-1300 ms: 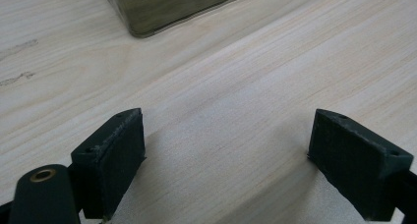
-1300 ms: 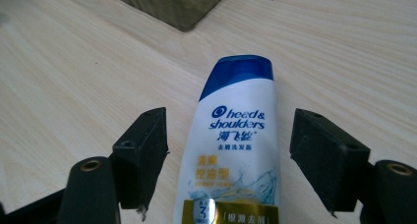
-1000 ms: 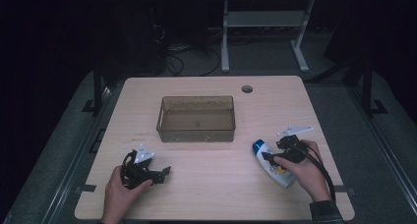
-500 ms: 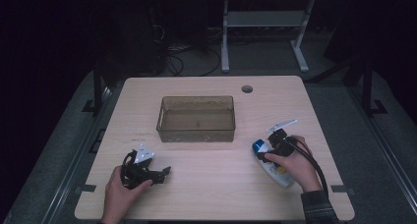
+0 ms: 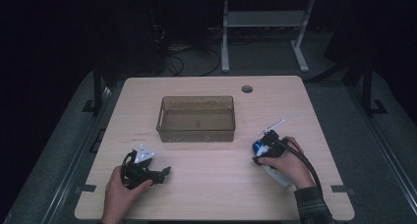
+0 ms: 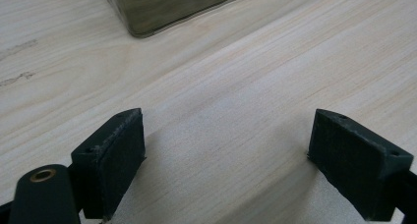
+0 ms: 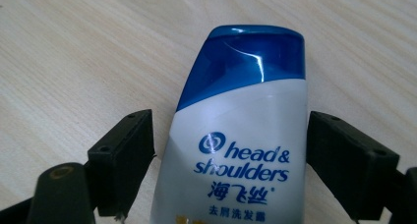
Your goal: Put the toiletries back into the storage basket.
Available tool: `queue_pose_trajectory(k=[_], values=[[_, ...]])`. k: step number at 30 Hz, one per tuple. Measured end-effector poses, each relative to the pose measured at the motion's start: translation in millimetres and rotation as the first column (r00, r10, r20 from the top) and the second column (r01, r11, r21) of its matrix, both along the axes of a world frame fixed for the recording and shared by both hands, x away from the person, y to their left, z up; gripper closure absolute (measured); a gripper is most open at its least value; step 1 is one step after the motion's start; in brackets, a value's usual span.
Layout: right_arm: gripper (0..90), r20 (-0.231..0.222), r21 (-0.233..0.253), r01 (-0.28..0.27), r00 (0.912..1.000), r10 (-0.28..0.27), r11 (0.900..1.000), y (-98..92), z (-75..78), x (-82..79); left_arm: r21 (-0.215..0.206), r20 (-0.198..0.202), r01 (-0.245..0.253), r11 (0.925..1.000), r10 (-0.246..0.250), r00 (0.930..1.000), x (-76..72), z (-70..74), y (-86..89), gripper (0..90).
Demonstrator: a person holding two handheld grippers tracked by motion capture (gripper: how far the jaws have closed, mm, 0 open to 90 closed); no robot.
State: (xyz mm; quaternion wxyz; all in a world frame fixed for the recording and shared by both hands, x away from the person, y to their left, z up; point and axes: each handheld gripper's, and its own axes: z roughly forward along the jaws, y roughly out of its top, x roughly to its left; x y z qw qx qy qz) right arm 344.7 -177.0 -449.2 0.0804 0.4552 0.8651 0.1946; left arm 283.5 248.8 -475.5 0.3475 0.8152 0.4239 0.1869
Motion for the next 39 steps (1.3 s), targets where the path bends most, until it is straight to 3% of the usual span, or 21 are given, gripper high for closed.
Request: queue_pose_trajectory(k=[6,10,24,29,39], values=[[22.2,-0.006,-0.022,0.002,1.0,-0.003,1.0,1.6,-3.1,-1.7,0.0,0.0,0.001,1.0,-0.001,1.0,0.0,0.0,0.0,12.6],[29.1,-0.004,-0.019,0.0,1.0,0.0,1.0,0.2,-1.7,-2.2,0.0,0.0,0.001,1.0,-0.001,1.0,0.0,0.0,0.0,12.6],[33.0,0.001,-0.011,0.029,0.9996,-0.029,1.0,-0.9,-0.8,-2.7,0.0,0.0,0.0,1.0,0.0,1.0,0.0,0.0,0.0,12.6],[33.1,-0.012,0.041,0.051,0.9987,-0.05,0.998,-7.3,1.4,-3.9,-0.003,0.001,-0.001,1.0,0.001,1.0,0.0,-0.1,-0.2,12.6],[33.3,0.057,0.127,0.046,0.9969,-0.054,0.991,-18.2,11.8,-14.7,-0.001,0.001,-0.001,1.0,0.001,1.0,0.0,0.0,-0.1,12.6]])
